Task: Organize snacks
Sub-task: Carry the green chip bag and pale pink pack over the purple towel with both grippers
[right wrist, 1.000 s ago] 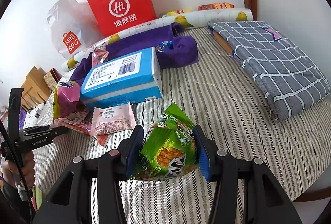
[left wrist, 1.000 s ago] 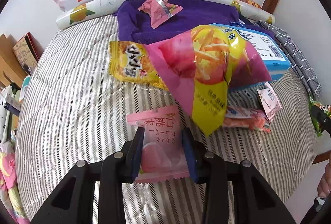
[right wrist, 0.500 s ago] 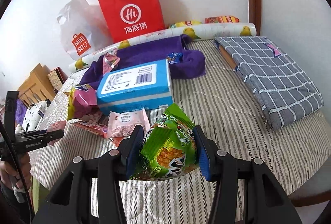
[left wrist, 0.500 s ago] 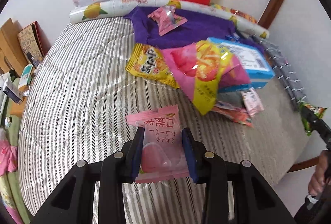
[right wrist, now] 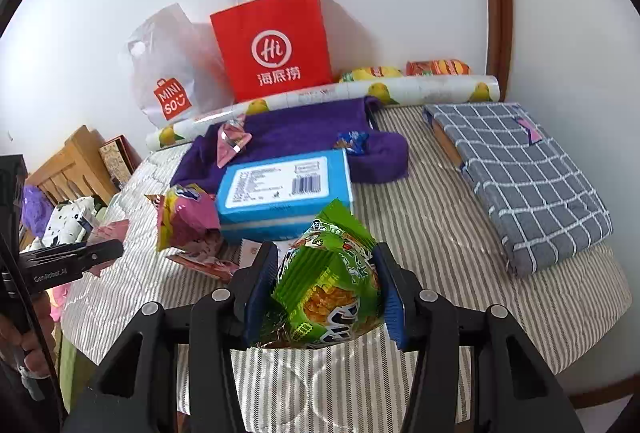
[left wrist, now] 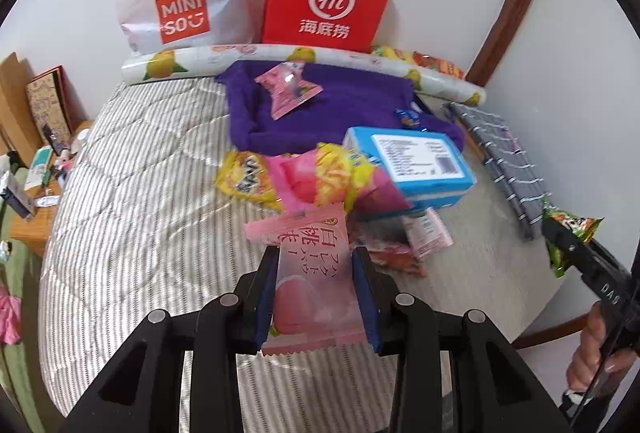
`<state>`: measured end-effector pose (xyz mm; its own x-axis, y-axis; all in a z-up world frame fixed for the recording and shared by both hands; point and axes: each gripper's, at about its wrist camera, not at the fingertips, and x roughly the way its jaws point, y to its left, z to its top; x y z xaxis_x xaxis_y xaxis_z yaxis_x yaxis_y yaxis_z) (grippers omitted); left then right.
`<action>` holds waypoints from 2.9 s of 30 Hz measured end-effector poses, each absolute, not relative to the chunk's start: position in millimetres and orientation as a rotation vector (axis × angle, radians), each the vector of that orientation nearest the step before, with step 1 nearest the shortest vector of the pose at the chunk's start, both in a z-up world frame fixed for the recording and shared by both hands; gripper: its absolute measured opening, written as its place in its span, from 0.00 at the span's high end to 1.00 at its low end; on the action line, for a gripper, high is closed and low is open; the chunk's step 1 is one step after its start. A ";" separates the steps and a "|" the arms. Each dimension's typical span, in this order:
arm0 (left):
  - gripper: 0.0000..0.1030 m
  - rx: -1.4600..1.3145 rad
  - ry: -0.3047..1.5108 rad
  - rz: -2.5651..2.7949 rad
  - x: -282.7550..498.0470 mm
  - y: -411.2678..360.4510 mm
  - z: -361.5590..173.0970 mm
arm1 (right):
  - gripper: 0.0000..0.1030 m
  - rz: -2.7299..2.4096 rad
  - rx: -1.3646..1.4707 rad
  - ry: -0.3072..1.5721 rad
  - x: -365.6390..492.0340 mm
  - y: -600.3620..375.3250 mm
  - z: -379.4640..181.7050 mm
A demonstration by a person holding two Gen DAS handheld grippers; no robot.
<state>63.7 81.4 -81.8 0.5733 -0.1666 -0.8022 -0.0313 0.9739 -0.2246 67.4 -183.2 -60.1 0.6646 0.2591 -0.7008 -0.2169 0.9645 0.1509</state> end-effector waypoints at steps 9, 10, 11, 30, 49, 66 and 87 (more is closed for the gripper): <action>0.66 -0.230 0.944 -0.120 76.8 65.1 -68.2 | 0.54 0.296 0.052 0.777 73.2 -173.1 -45.4; 0.66 -0.230 0.942 -0.123 78.9 64.3 -66.9 | 0.54 0.297 0.050 0.776 74.6 -171.9 -44.7; 0.66 -0.229 0.941 -0.126 81.1 63.3 -65.5 | 0.54 0.300 0.047 0.774 76.7 -170.9 -42.8; 0.66 -0.224 0.905 -0.205 145.6 39.3 -34.7 | 0.54 0.309 0.050 0.717 122.8 -159.1 -7.9; 0.66 -0.276 0.915 -0.194 213.3 56.4 -42.8 | 0.54 0.315 0.071 0.699 189.2 -148.6 -6.5; 0.66 -0.362 0.967 -0.115 260.6 97.8 -76.9 | 0.54 0.335 0.087 0.730 253.6 -138.6 -33.2; 0.66 -0.396 1.018 0.006 274.9 84.8 -103.2 | 0.54 0.489 0.058 0.797 295.4 -142.0 -60.5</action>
